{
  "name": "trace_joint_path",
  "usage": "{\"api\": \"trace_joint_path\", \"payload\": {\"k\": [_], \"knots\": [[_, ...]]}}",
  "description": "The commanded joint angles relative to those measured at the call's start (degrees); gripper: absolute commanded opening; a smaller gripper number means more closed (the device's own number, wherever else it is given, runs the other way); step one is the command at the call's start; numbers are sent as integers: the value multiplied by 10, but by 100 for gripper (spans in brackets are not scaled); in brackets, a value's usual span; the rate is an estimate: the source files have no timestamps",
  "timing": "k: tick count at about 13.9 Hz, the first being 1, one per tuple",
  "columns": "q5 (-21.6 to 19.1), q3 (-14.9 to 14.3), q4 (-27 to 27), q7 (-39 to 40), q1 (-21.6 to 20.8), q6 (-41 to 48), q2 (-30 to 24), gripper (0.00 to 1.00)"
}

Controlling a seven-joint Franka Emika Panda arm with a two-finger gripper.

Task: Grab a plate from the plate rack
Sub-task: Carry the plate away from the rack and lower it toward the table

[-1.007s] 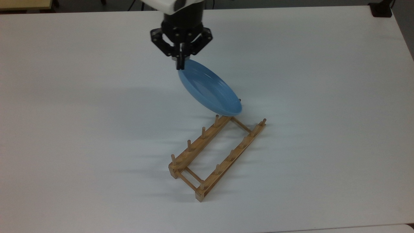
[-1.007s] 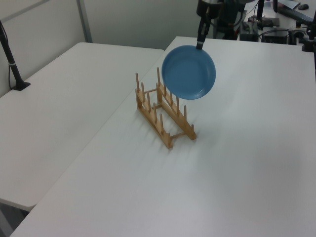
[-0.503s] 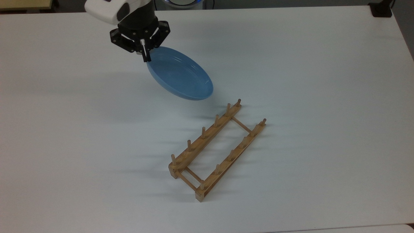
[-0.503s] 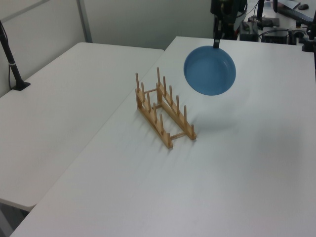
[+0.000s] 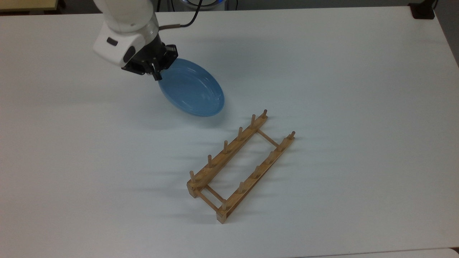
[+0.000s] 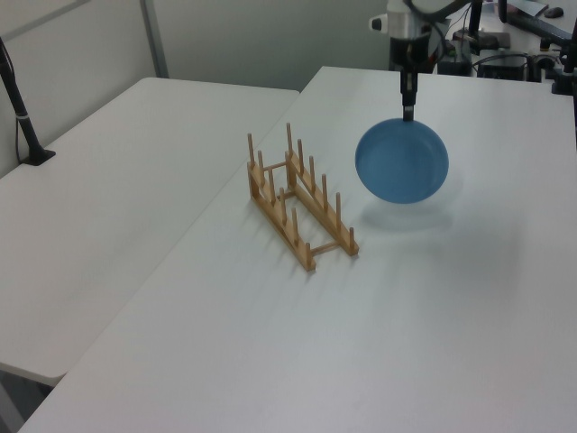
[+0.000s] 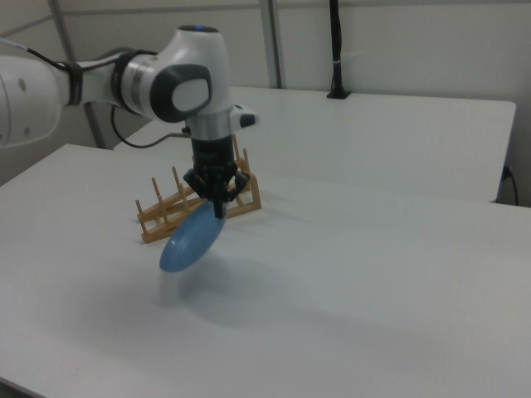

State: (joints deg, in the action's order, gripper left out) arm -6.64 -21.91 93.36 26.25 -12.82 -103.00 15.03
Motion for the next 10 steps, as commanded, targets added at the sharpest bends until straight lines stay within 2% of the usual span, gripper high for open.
{"api": "trace_joint_path", "payload": {"k": [1,10], "knots": [[-34,-4,5,15,17,-40,33,0],[-33,-3,56,29,68,-177,142,0]]}}
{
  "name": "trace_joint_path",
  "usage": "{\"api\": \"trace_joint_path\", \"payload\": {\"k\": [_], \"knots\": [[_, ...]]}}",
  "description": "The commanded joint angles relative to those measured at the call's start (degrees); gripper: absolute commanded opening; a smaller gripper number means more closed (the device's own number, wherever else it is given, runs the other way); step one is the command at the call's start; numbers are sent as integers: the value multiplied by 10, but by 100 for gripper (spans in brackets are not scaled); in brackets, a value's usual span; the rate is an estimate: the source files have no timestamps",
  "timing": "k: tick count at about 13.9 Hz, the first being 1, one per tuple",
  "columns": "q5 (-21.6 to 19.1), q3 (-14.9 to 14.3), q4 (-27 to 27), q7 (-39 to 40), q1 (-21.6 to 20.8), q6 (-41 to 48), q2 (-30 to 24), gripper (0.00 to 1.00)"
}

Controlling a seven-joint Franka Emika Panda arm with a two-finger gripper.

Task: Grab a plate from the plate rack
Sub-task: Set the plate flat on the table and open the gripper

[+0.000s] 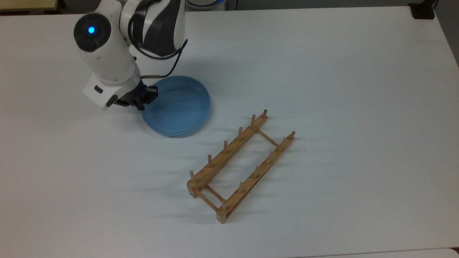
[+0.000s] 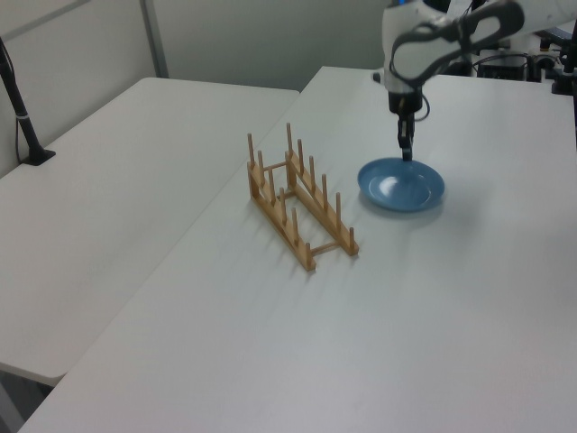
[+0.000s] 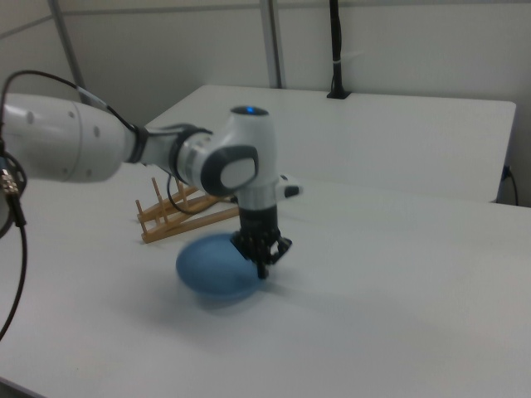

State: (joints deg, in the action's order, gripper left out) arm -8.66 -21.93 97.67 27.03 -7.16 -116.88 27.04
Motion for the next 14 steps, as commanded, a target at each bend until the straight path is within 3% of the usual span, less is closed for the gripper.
{"api": "trace_joint_path", "payload": {"k": [1,3,6,7,8,11,14], "knots": [[-14,-3,12,21,14,-38,23,0],[-15,-3,12,24,14,-38,23,2],[-26,-3,8,22,13,-33,18,40],[-29,-3,7,18,12,-33,15,61],[-29,-3,6,14,11,-32,13,72],[-29,-3,-12,14,7,-13,-1,78],[-29,-3,-25,14,6,15,-15,78]]}}
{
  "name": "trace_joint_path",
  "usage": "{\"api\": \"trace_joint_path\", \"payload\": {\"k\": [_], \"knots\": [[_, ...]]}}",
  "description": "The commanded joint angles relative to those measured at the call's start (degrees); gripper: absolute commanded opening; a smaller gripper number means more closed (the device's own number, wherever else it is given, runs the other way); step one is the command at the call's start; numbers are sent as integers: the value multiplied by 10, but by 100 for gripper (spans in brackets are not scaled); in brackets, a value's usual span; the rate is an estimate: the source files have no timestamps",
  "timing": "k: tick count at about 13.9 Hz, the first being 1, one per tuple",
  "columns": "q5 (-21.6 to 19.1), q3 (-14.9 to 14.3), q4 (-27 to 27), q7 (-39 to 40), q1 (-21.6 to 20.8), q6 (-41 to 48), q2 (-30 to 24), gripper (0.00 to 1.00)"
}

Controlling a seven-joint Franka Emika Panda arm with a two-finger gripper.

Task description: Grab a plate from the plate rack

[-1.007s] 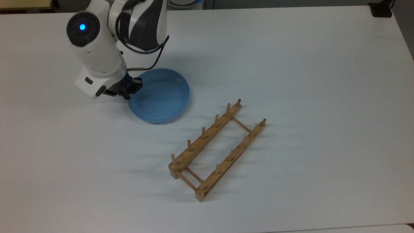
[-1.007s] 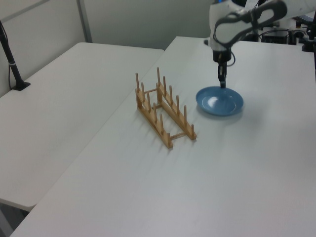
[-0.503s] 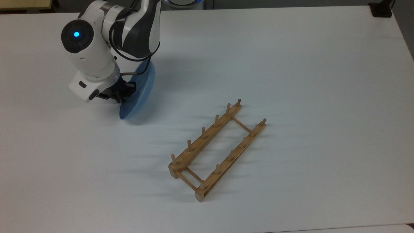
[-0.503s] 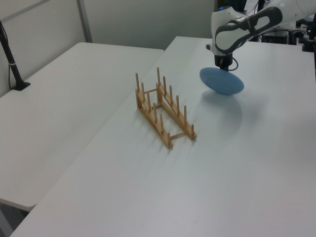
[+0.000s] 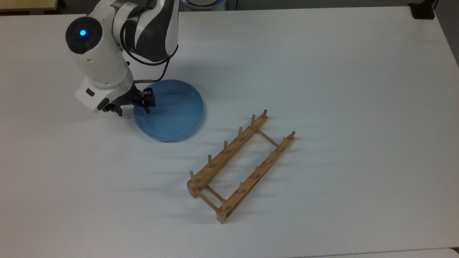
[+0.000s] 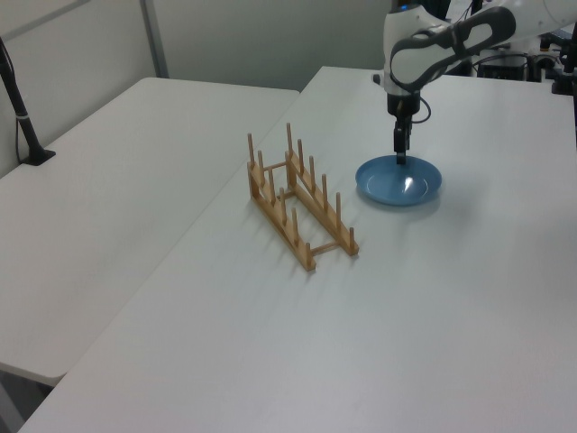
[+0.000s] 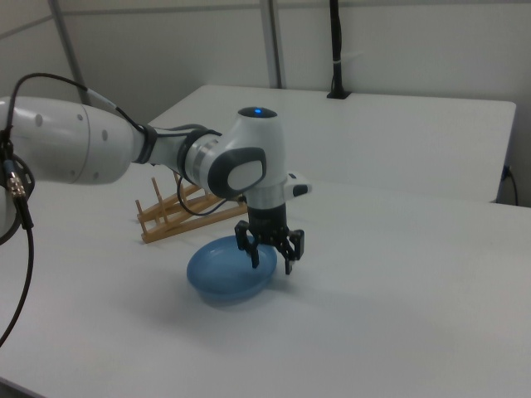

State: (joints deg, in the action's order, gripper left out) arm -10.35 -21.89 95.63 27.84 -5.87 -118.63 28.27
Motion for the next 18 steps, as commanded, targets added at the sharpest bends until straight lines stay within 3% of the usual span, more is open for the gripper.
{"api": "trace_joint_path", "payload": {"k": [1,3,5,7,10,14,18], "knots": [[-12,-3,-6,6,-9,43,-30,79],[-12,-3,-6,-2,-22,57,-45,82],[-2,5,-6,-58,-28,69,-81,100],[40,8,-6,-115,-46,92,-127,100],[100,26,-6,-132,-45,149,-179,100],[180,95,-6,-213,-27,212,-233,100],[182,150,-5,-220,16,256,-261,100]]}}
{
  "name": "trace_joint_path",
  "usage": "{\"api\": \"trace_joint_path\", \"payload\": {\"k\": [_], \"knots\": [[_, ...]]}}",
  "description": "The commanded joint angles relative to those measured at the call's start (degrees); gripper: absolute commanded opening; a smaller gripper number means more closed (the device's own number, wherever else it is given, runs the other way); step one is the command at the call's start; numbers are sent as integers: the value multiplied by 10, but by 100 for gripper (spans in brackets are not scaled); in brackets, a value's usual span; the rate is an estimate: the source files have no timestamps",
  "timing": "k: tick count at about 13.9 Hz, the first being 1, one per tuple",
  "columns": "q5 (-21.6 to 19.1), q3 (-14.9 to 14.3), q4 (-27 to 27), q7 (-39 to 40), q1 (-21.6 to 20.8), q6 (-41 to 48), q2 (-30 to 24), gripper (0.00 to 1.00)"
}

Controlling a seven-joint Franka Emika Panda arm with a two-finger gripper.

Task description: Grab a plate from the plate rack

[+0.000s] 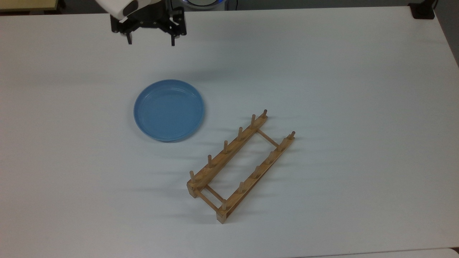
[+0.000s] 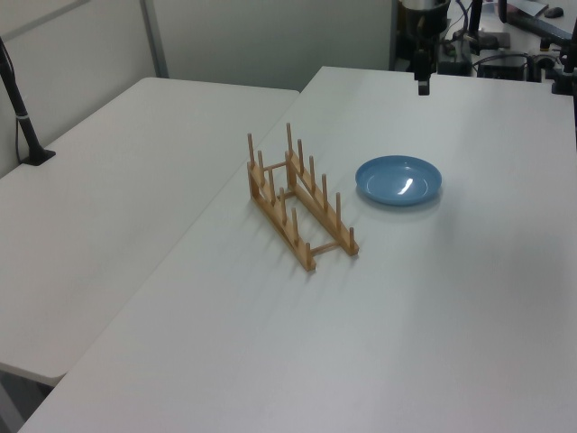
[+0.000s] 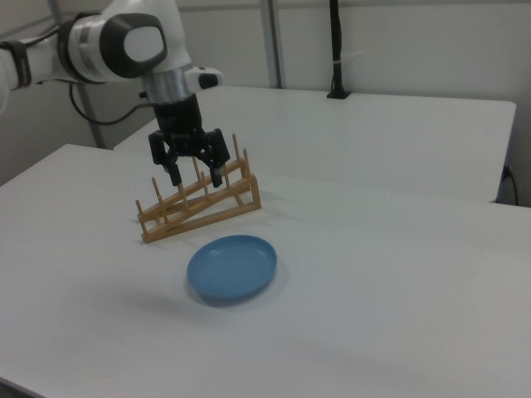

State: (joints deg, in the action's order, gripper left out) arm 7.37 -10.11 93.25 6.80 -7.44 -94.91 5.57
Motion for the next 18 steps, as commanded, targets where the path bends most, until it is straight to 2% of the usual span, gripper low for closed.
{"api": "trace_joint_path", "payload": {"k": [1,6,8,11,18], "knots": [[3,33,19,-9,32,16,-36,100],[-8,25,14,-15,31,17,-31,100],[-10,23,4,-1,44,16,-28,100],[-49,22,-3,18,53,18,-26,100],[-52,23,-3,11,56,17,-25,100]]}}
